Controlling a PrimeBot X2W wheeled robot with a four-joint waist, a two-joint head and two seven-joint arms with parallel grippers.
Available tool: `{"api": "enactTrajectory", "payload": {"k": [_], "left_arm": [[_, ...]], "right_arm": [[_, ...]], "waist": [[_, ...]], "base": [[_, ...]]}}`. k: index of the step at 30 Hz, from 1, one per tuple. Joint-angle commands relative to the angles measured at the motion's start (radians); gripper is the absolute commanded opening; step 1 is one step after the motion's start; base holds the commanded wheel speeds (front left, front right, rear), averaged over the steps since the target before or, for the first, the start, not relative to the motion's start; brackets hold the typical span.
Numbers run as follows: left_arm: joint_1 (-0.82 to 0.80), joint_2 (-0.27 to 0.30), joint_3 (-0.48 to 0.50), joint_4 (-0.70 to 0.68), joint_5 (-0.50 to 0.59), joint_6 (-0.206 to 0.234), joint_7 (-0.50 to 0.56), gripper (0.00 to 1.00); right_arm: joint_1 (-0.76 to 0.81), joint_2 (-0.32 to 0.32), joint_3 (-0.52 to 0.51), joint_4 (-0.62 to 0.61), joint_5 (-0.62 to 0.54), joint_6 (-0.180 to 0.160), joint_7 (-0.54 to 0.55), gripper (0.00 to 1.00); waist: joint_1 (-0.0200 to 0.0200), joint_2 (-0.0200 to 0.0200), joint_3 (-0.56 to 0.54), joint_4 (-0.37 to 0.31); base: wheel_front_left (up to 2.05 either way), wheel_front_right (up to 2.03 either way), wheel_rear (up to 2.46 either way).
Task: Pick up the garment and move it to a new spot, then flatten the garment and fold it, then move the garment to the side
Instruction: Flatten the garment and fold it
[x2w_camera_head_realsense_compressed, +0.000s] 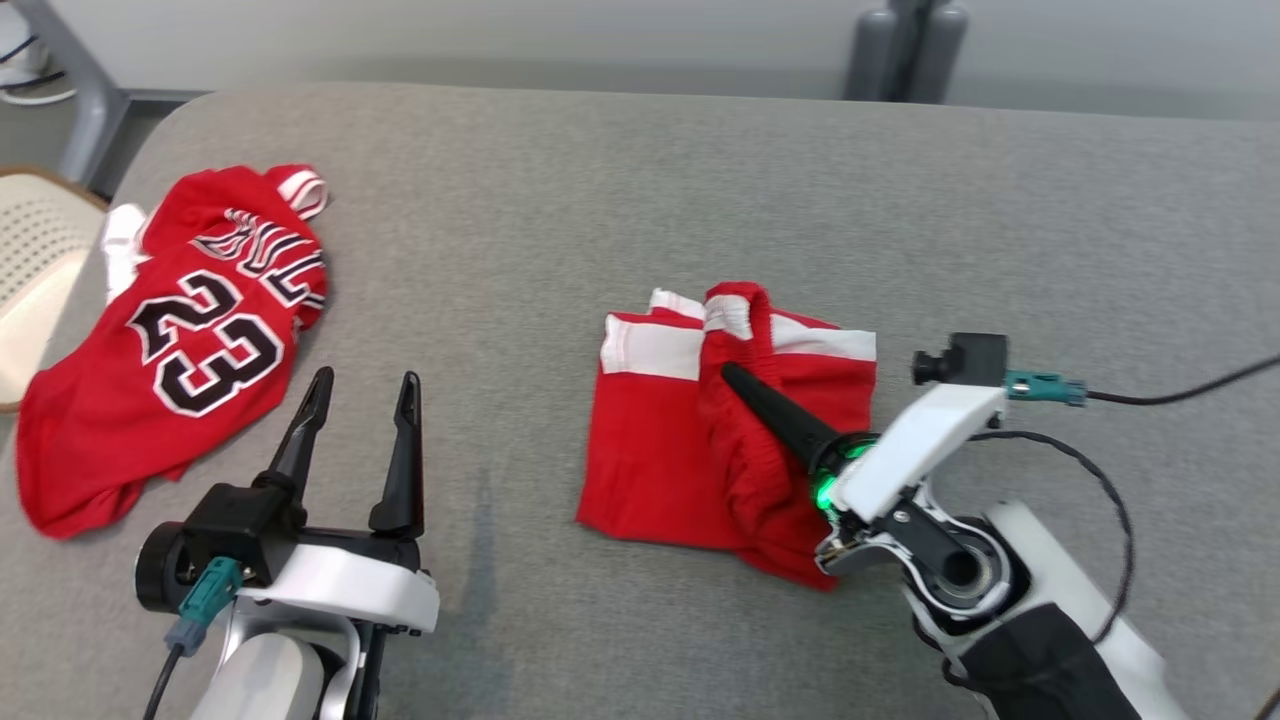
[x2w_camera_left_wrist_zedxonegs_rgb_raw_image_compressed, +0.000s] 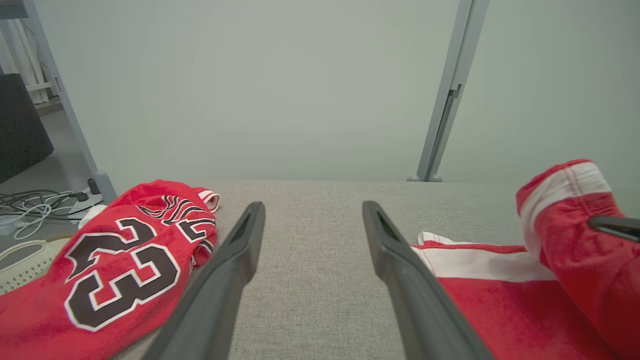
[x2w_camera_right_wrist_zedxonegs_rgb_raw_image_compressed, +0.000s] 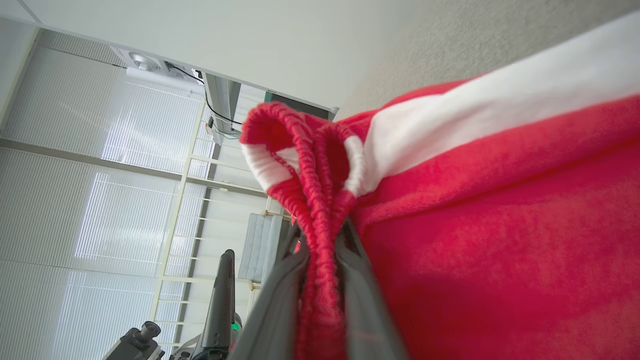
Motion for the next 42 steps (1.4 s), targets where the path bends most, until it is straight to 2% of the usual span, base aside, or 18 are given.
{"api": "enactTrajectory", "payload": {"k": [1, 7, 12, 14, 15, 18, 21, 24, 27, 29, 33, 37, 42], "left_arm": [[-0.022, -0.005, -0.004, 0.014, -0.002, -0.01, -0.008, 1.0], [-0.048, -0.034, -0.023, 0.043, 0.008, -0.028, -0.013, 1.0], [-0.053, -0.048, -0.021, 0.056, 0.012, -0.035, -0.016, 1.0], [-0.053, -0.051, -0.012, 0.062, 0.013, -0.038, -0.017, 1.0], [-0.052, -0.051, -0.008, 0.065, 0.015, -0.039, -0.017, 1.0], [-0.051, -0.05, 0.001, 0.069, 0.021, -0.043, -0.018, 1.0], [-0.047, -0.045, 0.01, 0.068, 0.032, -0.045, -0.017, 1.0], [-0.044, -0.042, 0.018, 0.069, 0.039, -0.046, -0.017, 1.0], [-0.037, -0.039, 0.028, 0.071, 0.042, -0.045, -0.017, 1.0], [-0.029, -0.033, 0.037, 0.074, 0.042, -0.043, -0.018, 1.0], [-0.016, -0.023, 0.054, 0.073, 0.035, -0.036, -0.017, 1.0], [0.002, -0.011, 0.073, 0.068, 0.026, -0.029, -0.017, 1.0], [0.029, 0.003, 0.094, 0.057, 0.015, -0.018, -0.018, 1.0]], "right_arm": [[-0.054, -0.005, 0.064, 0.063, 0.022, 0.001, -0.044, 0.0], [-0.172, -0.005, 0.199, 0.243, 0.057, 0.001, -0.172, 0.0], [-0.22, -0.006, 0.255, 0.32, 0.079, 0.001, -0.239, 0.0], [-0.248, -0.005, 0.295, 0.353, 0.076, 0.001, -0.283, 0.61], [-0.254, -0.005, 0.306, 0.358, 0.075, 0.001, -0.299, 1.0], [-0.269, -0.005, 0.341, 0.357, 0.049, 0.001, -0.358, 1.0], [-0.293, -0.011, 0.374, 0.362, -0.028, 0.001, -0.441, 1.0], [-0.304, -0.041, 0.393, 0.353, -0.118, 0.001, -0.522, 1.0], [-0.308, -0.08, 0.373, 0.337, -0.22, 0.001, -0.558, 1.0], [-0.289, -0.103, 0.315, 0.307, -0.293, 0.001, -0.563, 1.0], [-0.187, -0.136, 0.125, 0.211, -0.457, 0.001, -0.562, 1.0], [-0.069, -0.139, -0.037, 0.129, -0.589, 0.001, -0.562, 1.0], [0.075, -0.13, -0.179, 0.036, -0.72, 0.001, -0.562, 1.0]], "waist": [[0.0, -0.0001, 0.008, 0.042], [0.0, -0.0001, 0.024, 0.105], [0.0, -0.0001, 0.031, 0.116], [0.0, -0.0001, 0.036, 0.111], [0.0, -0.0001, 0.037, 0.106], [0.0, -0.0001, 0.037, 0.09], [0.0, -0.0001, 0.035, 0.069], [0.0, -0.0001, 0.031, 0.045], [0.0, -0.0001, 0.023, 0.019], [0.0, -0.0001, 0.016, -0.001], [0.0, -0.0001, 0.001, -0.039], [0.0, -0.0001, -0.016, -0.072], [0.0, -0.0001, -0.034, -0.101]], "base": [[0.0, 0.0, 0.0], [0.0, 0.0, 0.0], [0.0, 0.0, 0.0], [0.0, 0.0, 0.0], [0.0, 0.0, 0.0], [0.0, 0.0, 0.0], [0.0, 0.0, 0.0], [0.0, 0.0, 0.0], [0.0, 0.0, 0.0], [0.0, 0.0, 0.0], [0.0, 0.0, 0.0], [0.0, 0.0, 0.0], [0.0, 0.0, 0.0]]}}
